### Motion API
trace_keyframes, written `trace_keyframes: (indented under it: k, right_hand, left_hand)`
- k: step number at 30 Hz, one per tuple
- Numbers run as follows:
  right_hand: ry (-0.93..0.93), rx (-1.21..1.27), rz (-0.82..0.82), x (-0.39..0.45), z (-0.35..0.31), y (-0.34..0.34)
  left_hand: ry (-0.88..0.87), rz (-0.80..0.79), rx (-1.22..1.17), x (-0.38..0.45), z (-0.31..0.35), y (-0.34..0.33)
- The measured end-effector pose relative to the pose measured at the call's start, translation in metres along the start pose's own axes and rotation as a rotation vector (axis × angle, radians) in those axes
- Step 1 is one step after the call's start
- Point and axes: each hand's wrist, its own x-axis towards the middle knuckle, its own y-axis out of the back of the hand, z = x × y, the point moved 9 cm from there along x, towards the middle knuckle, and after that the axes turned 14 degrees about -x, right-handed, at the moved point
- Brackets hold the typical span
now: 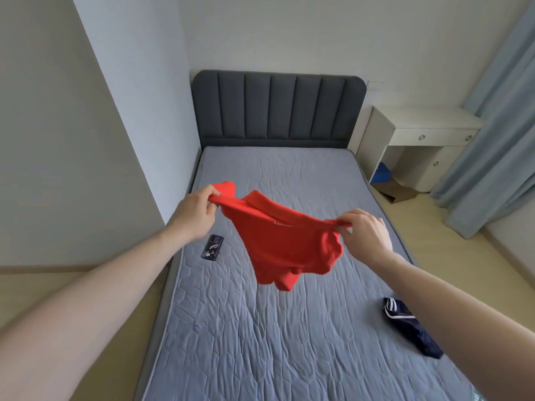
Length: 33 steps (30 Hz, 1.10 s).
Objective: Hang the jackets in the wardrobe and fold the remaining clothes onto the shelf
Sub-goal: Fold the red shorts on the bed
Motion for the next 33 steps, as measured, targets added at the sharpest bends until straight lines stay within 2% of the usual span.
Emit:
trace_keyframes:
  k: [4, 8, 18, 22, 25, 27, 30, 31, 33]
  right_hand:
    - [0.050, -0.004, -0.011, -0.006, 0.003, -0.030]
    - [0.108, -0.021, -0.145, -0.038, 0.005, -0.118]
    - [0.166, -0.060, -0.632, -0.195, 0.002, -0.457]
    - [0.203, 0.000, -0.857, -0.281, -0.011, -0.559]
    - [0.240, 0.047, -1.100, -0.337, -0.023, -0.608]
    - [0.151, 0.128, -1.196, -0.361, -0.021, -0.630]
    - [-0.296, 0.248, -1.069, -0.358, 0.013, -0.657]
    - [-0.455, 0.283, -0.961, -0.350, 0.030, -0.663]
    - [-0.708, 0.330, -0.782, -0.331, 0.063, -0.676]
  left_hand:
    - [-0.011, -0.002, 0.004, -0.020, -0.030, -0.024]
    - [0.022, -0.083, 0.006, -0.070, -0.099, -0.093]
    - [0.362, -0.445, 0.034, -0.271, -0.330, -0.323]
    - [0.453, -0.641, 0.077, -0.353, -0.395, -0.390]
    - [0.539, -0.733, 0.130, -0.399, -0.432, -0.416]
    - [0.642, -0.786, 0.150, -0.424, -0.452, -0.428]
    - [0.779, -0.797, 0.214, -0.438, -0.477, -0.439]
    - [0.807, -0.729, 0.215, -0.436, -0.484, -0.440]
    - [0.917, -0.495, 0.184, -0.426, -0.500, -0.437]
